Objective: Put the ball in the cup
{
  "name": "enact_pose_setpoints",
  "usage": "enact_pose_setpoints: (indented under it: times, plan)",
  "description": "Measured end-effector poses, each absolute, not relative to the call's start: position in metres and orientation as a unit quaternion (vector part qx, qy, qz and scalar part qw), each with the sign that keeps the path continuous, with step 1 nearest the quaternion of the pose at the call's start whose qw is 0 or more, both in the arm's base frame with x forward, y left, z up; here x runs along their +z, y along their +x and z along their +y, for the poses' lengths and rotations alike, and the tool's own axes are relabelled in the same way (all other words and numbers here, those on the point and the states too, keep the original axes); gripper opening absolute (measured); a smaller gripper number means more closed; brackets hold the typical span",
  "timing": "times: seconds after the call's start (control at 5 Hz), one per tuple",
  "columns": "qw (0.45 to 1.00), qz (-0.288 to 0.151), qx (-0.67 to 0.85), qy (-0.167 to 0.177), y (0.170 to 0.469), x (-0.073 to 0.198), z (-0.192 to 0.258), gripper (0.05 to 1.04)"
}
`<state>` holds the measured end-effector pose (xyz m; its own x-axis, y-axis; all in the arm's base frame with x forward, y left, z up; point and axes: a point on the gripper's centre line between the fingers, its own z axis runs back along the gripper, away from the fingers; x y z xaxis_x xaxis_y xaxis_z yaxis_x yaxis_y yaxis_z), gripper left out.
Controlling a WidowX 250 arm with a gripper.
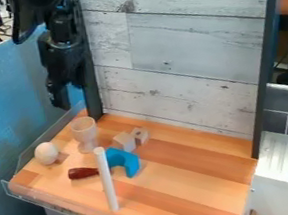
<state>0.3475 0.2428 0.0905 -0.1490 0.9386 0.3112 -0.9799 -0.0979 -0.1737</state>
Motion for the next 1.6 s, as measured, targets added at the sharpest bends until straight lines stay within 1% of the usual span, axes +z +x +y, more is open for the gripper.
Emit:
enact_pose_setpoints:
  times: [0.2, 0.4, 0.6, 0.8, 1.0, 1.2, 1.6]
  plan:
    - [0.618, -0.163, 0.766, 0.071, 0.346, 0.081, 0.258, 0.999]
    - [0.593, -0.146, 0.788, 0.073, 0.343, 0.072, 0.272, 0.999]
    - [0.589, -0.139, 0.793, 0.072, 0.342, 0.067, 0.276, 0.999]
    - [0.586, -0.132, 0.795, 0.083, 0.342, 0.057, 0.279, 0.999]
    - [0.572, -0.133, 0.804, 0.088, 0.34, 0.053, 0.282, 0.999]
    - [0.541, -0.14, 0.825, 0.085, 0.33, 0.04, 0.288, 0.999]
    - [0.495, -0.153, 0.851, 0.085, 0.315, 0.029, 0.3, 0.999]
